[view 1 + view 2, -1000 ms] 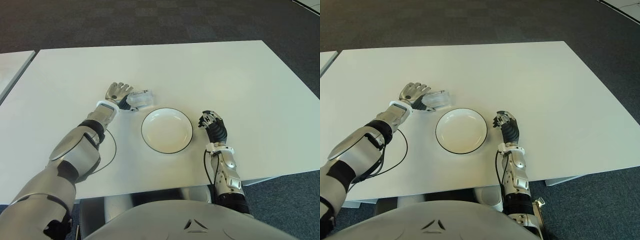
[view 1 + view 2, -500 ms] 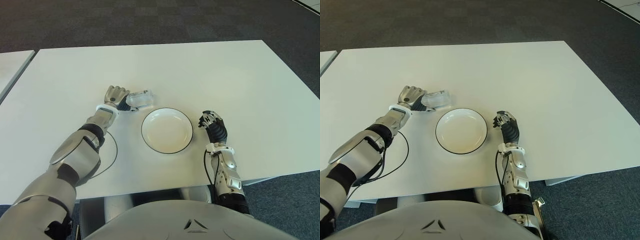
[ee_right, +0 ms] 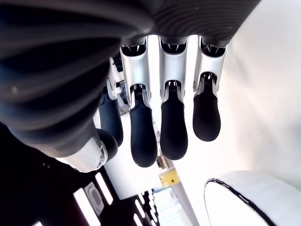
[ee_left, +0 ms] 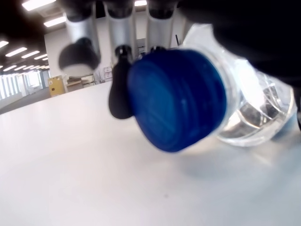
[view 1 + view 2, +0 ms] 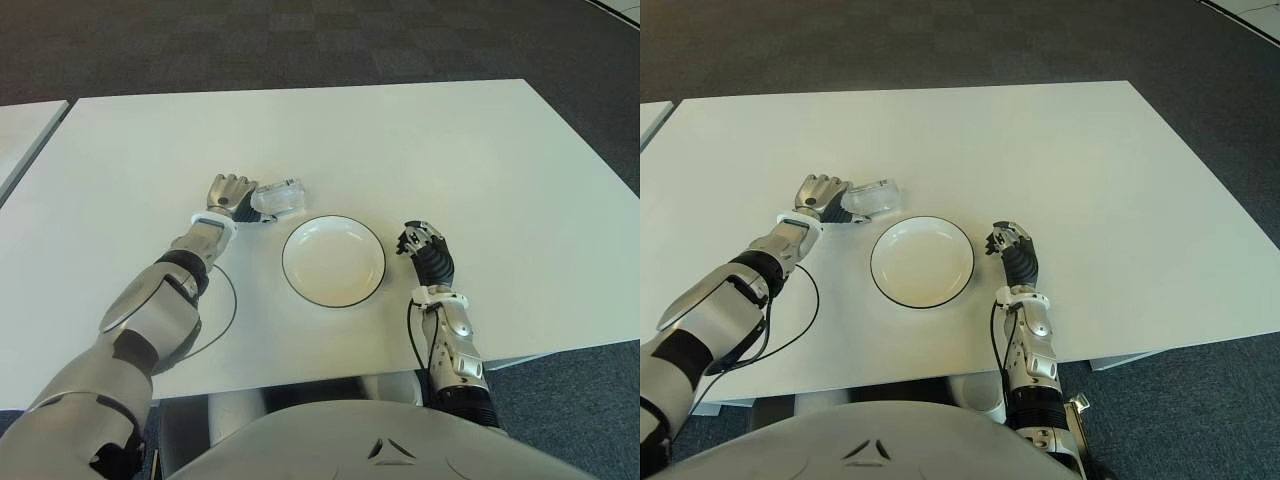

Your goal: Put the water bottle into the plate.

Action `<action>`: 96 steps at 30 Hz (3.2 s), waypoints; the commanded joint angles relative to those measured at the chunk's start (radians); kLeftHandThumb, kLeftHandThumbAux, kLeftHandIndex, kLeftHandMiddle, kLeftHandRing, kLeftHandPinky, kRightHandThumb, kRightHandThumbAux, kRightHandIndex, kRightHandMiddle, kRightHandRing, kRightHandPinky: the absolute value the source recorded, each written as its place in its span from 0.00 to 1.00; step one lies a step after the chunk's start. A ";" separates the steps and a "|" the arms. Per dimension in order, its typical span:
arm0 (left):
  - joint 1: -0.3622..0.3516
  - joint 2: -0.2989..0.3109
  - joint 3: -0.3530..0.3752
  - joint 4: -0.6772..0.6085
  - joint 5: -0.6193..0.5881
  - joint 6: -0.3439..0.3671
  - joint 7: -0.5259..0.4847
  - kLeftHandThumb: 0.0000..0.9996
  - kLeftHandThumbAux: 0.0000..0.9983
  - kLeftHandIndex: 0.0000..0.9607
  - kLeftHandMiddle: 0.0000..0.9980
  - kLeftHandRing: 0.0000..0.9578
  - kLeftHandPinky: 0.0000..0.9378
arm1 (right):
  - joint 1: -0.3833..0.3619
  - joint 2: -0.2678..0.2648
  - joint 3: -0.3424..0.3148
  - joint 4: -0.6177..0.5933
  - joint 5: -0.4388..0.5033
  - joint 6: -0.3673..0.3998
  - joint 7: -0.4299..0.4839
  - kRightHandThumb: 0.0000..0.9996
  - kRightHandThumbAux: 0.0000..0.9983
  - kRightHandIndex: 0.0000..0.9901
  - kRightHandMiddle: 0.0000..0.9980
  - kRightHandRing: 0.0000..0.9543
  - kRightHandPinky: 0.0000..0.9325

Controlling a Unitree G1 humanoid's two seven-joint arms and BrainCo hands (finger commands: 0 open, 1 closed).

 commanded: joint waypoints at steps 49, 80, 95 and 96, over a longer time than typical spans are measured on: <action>0.078 0.119 0.373 -0.195 -0.238 -0.127 -0.025 0.85 0.67 0.43 0.57 0.88 0.91 | 0.006 0.029 -0.021 0.016 0.001 0.029 -0.013 0.71 0.73 0.44 0.62 0.66 0.69; 0.349 0.172 0.468 -0.916 -0.125 -0.053 -0.064 0.85 0.67 0.44 0.58 0.86 0.87 | 0.019 0.034 -0.019 -0.002 0.007 0.051 -0.016 0.71 0.73 0.44 0.62 0.66 0.69; 0.479 0.142 0.441 -1.189 -0.114 -0.092 -0.167 0.85 0.67 0.43 0.57 0.87 0.89 | 0.023 0.033 -0.018 -0.006 0.004 0.052 -0.010 0.71 0.73 0.44 0.63 0.66 0.70; 0.487 0.134 0.434 -1.200 -0.112 -0.098 -0.171 0.85 0.67 0.43 0.57 0.87 0.89 | 0.023 0.033 -0.018 -0.006 0.003 0.052 -0.010 0.71 0.73 0.44 0.63 0.66 0.70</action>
